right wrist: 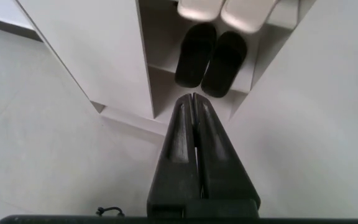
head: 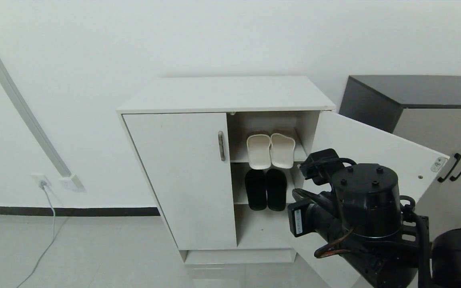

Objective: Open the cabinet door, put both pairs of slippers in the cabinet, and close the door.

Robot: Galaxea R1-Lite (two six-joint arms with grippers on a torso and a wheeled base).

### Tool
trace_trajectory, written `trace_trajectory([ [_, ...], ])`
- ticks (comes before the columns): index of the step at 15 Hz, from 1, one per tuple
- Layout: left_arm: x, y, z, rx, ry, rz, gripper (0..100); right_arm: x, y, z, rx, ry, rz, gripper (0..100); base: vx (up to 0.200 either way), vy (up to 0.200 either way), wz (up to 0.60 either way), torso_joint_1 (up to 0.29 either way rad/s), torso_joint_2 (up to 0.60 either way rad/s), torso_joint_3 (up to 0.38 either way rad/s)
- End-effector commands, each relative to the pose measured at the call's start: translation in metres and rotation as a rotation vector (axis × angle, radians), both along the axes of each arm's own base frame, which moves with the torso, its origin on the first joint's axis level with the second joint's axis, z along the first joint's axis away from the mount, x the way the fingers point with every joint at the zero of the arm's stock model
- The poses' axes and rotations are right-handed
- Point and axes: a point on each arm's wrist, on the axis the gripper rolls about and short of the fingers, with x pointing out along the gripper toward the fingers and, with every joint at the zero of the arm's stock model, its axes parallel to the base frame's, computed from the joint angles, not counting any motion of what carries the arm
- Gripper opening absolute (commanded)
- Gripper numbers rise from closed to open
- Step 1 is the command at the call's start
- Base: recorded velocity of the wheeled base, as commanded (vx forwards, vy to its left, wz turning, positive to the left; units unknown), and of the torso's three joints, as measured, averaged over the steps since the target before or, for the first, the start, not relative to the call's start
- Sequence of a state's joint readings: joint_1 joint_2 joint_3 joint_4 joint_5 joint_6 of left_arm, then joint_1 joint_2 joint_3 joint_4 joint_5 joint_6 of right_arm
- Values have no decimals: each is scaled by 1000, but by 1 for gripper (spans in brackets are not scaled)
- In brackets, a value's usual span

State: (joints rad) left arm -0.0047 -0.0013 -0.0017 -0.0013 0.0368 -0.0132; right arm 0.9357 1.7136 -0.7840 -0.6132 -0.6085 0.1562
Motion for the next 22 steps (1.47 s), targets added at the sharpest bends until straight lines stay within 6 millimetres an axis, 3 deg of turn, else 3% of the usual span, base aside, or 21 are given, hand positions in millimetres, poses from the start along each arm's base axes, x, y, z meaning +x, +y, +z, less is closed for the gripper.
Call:
trace_trajectory([
  [1, 0, 0, 0, -1, 1, 2, 0, -1, -1, 3, 9, -6, 2, 0, 0, 0, 0, 178, -486, -320],
  [16, 0, 0, 0, -1, 1, 0, 0, -2, -2, 2, 6, -4, 2, 0, 0, 0, 0, 224, -541, -318],
  [22, 0, 0, 0, -1, 1, 0, 0, -3, -4, 2, 0, -5, 4, 0, 0, 0, 0, 43, -96, -55],
])
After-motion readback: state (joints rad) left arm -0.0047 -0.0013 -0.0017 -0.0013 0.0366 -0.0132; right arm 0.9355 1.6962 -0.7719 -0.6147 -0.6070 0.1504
